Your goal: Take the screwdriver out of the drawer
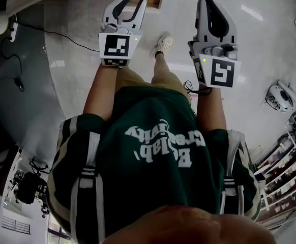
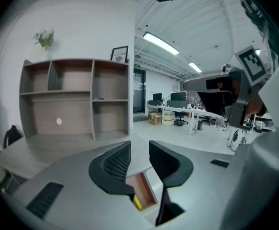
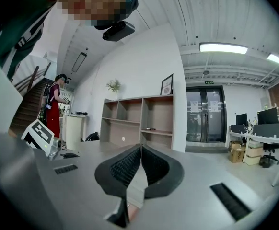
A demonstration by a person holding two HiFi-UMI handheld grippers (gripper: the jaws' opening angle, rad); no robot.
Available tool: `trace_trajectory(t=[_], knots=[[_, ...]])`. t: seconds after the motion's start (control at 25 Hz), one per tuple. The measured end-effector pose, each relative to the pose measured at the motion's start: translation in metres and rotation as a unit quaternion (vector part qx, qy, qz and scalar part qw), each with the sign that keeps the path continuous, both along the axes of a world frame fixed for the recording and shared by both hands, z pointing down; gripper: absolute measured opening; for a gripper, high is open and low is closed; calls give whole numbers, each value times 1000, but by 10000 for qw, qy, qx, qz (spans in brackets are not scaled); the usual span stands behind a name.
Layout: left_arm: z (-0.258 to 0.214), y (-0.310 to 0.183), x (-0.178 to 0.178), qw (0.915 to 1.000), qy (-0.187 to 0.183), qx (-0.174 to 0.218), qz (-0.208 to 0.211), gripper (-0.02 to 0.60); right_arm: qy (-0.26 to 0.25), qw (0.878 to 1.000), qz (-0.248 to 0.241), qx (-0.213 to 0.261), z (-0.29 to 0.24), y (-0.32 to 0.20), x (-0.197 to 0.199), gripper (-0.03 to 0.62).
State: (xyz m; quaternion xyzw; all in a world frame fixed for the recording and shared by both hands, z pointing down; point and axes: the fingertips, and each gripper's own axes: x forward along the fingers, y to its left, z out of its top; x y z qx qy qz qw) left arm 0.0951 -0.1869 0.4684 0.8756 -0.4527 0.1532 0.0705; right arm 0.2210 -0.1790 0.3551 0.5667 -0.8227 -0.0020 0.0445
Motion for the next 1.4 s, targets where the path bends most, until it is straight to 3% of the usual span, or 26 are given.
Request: trace_trajectory(t=[0.28,0.6,0.96,1.4], knots=[[95,-12,-4,9960,-15,-862,-214,155,8,9998,61,-189,40,-2,-13,34],[190,-26,9,9862,-299,-1594,-331,161,8,9995,150,-295,70,-25,1,34],[295,-40,14,9637,-561,-2547,-577,161,123,9988,75,-464,102,-31,18,34],[369,-65,18,9397,-889,-3175,-910,177,218,9980,-18,-598,115,-33,36,34]])
